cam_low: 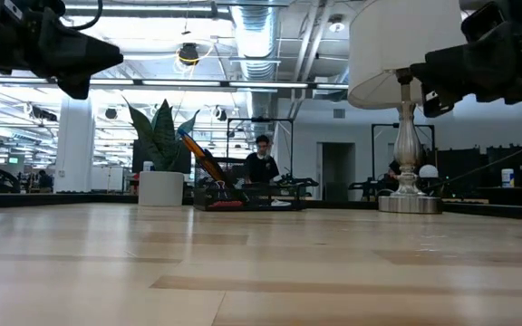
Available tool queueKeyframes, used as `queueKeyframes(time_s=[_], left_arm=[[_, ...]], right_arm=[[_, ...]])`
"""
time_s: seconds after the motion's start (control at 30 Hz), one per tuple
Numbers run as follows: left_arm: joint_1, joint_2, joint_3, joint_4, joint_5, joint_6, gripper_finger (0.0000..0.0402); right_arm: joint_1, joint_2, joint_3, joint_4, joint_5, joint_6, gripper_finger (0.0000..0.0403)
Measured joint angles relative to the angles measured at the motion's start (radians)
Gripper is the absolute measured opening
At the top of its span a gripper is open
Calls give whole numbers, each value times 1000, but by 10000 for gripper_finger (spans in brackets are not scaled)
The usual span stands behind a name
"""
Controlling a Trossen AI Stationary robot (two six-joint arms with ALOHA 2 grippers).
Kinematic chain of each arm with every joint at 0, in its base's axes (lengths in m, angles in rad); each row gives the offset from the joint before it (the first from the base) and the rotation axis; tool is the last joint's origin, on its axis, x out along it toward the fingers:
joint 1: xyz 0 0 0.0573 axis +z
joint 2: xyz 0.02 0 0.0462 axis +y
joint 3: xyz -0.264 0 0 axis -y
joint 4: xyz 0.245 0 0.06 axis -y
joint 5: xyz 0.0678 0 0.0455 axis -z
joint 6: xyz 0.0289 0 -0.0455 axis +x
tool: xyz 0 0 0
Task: Pick and place office supplies into organizer
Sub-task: Return to Home Position
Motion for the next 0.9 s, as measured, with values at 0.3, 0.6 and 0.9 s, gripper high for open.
queueKeyframes(time_s=[0.3, 0.6, 0.9], left_arm=[[0, 0, 0, -49, -57, 6, 63], [0, 0, 0, -158, -58, 43, 63], [0, 0, 0, -150, -66, 92, 63]], right_arm=[[-54, -109, 0, 347, -158, 172, 100], [-59, -307, 0, 282, -647, 386, 100], [-234, -517, 0, -237, -632, 303, 100]])
